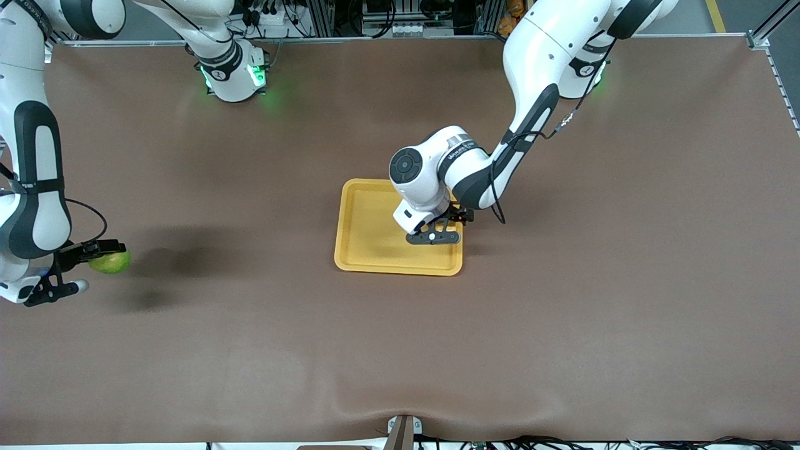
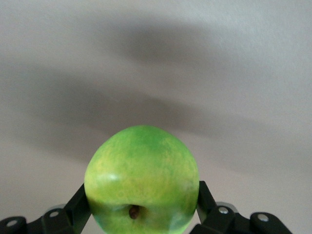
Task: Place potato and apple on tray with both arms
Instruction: 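Lower the potato onto the tray while the right gripper grasps the apple, then open the left gripper and withdraw it while the right gripper lifts the apple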
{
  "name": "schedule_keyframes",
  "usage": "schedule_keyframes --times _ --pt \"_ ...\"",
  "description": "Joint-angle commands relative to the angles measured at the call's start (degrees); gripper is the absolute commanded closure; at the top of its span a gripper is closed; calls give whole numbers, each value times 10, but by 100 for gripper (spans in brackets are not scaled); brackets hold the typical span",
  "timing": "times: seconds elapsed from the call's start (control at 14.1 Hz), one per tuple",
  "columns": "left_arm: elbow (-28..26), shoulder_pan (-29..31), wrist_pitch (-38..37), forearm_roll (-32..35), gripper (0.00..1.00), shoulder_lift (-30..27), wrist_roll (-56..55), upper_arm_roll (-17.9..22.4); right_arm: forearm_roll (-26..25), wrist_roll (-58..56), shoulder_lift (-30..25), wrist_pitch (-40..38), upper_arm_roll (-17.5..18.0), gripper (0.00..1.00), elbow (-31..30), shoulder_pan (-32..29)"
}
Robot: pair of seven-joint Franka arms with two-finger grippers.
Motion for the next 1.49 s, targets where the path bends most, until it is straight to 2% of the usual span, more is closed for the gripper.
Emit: schedule_keyframes --times 0.0,0.14,0.28,0.5,0.85,1.14,1.42 --pt "7 5 -12 13 0 -22 -11 3 8 5 -32 -31 -1 100 -4 28" --pt "7 21 -13 8 0 -60 -12 11 9 51 -37 -52 -1 100 6 47" --pt "7 64 -57 8 0 -98 -9 12 9 90 -42 -82 0 100 21 64" --pt "9 184 -66 3 0 -128 21 3 11 158 -45 -124 1 100 52 109" --pt "24 327 -66 -2 0 -128 237 4 59 310 -46 -153 2 100 90 186" --pt "20 373 -73 -19 0 -143 351 4 72 412 -53 -153 2 100 91 245" --pt "3 399 -162 -87 0 -184 399 4 96 494 -53 -150 2 100 91 296"
